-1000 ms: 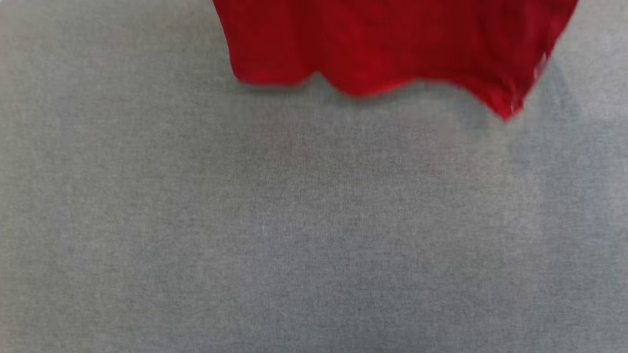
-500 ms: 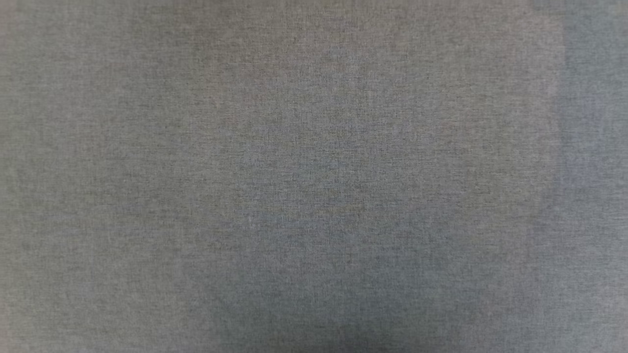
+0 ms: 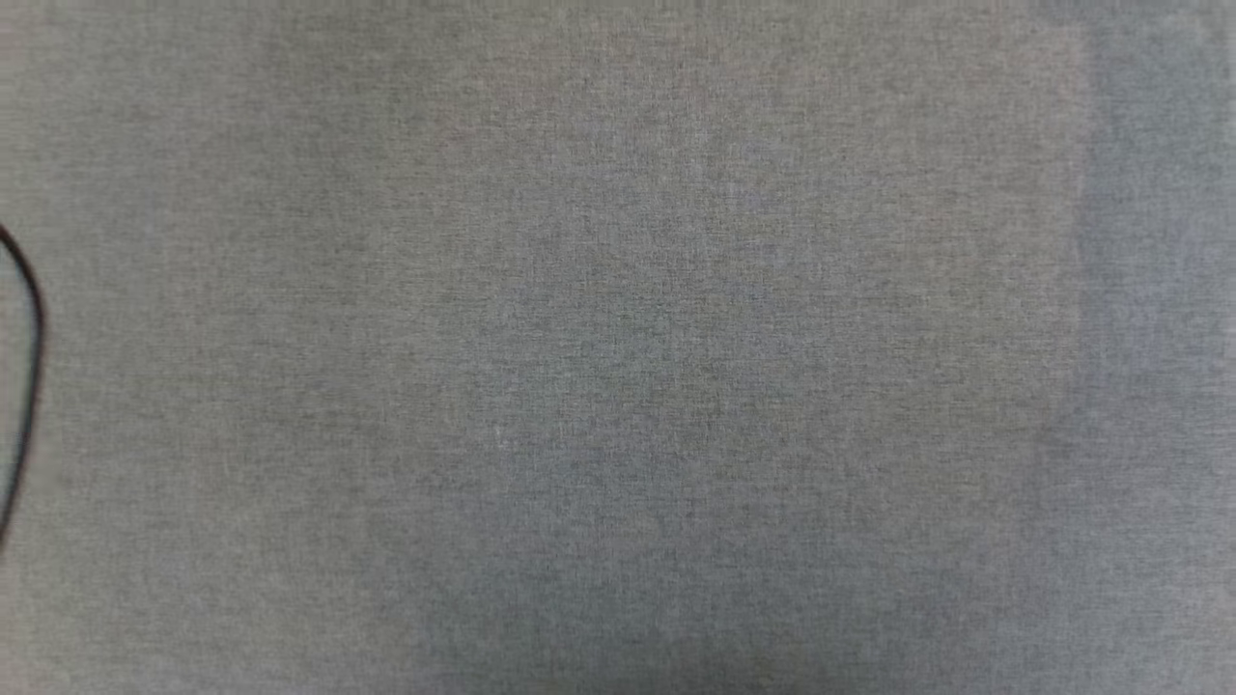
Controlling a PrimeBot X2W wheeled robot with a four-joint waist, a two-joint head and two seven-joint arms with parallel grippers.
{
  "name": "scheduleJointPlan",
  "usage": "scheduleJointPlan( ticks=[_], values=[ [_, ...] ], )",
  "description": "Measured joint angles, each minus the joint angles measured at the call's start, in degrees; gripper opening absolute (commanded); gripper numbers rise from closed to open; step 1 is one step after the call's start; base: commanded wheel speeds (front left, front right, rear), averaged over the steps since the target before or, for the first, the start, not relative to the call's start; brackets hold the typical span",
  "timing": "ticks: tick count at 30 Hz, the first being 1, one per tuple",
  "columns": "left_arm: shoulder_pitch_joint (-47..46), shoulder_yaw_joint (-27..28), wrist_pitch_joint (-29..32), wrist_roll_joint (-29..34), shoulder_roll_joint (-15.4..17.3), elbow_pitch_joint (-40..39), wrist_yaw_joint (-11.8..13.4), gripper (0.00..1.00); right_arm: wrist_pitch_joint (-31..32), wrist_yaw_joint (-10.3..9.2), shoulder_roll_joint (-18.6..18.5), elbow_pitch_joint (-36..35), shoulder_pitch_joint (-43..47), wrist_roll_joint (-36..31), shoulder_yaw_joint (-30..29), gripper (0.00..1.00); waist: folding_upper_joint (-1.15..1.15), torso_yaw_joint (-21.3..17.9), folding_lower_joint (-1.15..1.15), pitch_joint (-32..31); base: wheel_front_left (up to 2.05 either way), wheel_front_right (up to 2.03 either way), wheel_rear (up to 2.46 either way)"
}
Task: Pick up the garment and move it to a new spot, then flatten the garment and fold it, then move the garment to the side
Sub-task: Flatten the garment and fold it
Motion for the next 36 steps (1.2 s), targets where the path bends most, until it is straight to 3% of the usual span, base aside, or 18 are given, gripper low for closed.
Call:
scheduleJointPlan(
  ticks=[15, 26, 36],
  values=[
    [34.1, -1.75, -3.72, -7.68, -5.71, 1.21, 0.0, 0.0, -0.34, 0.0, -1.21, -0.22, 30.67, 15.6, 9.13, 0.0, 0.0, 1.17, -0.01, -11.21, 0.0, 0.0, 0.0],
    [57.46, -2.01, -4.11, -9.78, -4.67, -1.63, 0.62, 0.0, 0.87, 0.0, -6.31, -6.37, 54.32, 25.24, 15.12, 0.0, 0.0, 1.74, -0.01, -22.07, 0.0, 0.0, 0.0],
    [68.42, -3.36, -2.43, -11.4, -3.43, -5.36, 1.0, 0.0, 4.08, 0.0, -10.06, -10.87, 66.73, 31.63, 15.84, 0.0, 0.0, 2.03, -0.01, -29.45, 0.0, 0.0, 0.0]
  ],
)
